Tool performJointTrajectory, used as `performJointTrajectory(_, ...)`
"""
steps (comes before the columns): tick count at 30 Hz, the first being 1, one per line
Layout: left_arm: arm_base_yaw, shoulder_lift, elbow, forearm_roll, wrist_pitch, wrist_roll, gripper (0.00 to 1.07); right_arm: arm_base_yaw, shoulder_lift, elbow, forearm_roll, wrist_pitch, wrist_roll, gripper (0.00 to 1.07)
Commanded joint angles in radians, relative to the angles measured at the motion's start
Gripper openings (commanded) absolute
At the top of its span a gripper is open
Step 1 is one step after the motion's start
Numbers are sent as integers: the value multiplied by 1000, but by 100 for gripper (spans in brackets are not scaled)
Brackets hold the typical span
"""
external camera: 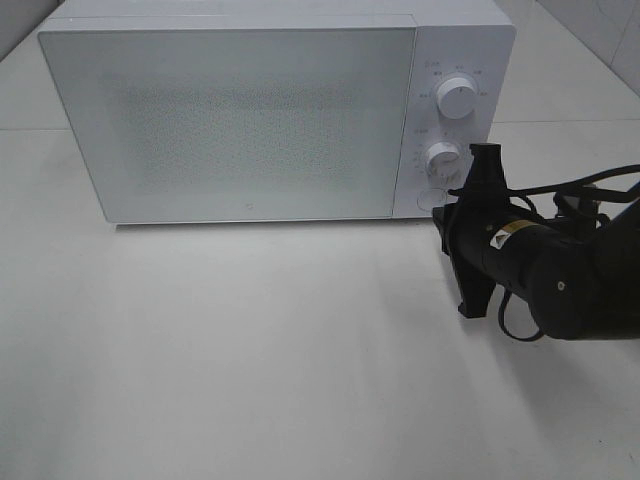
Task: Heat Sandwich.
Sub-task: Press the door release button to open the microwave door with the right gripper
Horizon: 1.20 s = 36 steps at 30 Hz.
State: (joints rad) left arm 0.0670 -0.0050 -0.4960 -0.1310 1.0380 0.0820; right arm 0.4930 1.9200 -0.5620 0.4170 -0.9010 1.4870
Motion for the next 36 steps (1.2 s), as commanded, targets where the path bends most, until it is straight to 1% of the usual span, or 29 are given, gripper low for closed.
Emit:
performJointTrajectory(1, -1, -25, 1, -3, -2, -2, 98, -6, 28, -55, -11, 26, -20, 0)
performJointTrajectory(3, -1, -25, 1, -3, -2, -2, 98, -21, 56, -87, -15, 31, -21, 0)
performJointTrajectory(10, -1, -25, 1, -3, -2, -2, 98, -56, 87, -131, -12, 56, -31, 0)
performJointTrajectory(12, -1, -25, 1, -3, -2, -2, 98, -79, 99, -163, -15, 78, -41, 0)
performJointTrajectory(17, -1, -25, 1, -3, -2, -2, 98, -87, 121, -210, -14, 104, -45, 0)
performJointTrajectory(23, -1, -25, 1, -3, -2, -2, 98, -87, 150, -241, -13, 121, -41, 0)
performJointTrajectory(27, -1, -25, 1, -3, -2, -2, 98, -87, 163, -248, 11, 15, -49, 0)
performJointTrajectory(32, -1, -25, 1, -3, -2, -2, 98, -87, 163, -260, 10, -40, -53, 0)
performJointTrajectory(36, -1, -25, 1, -3, -2, -2, 98, -87, 164, -294, 7, -89, -80, 0)
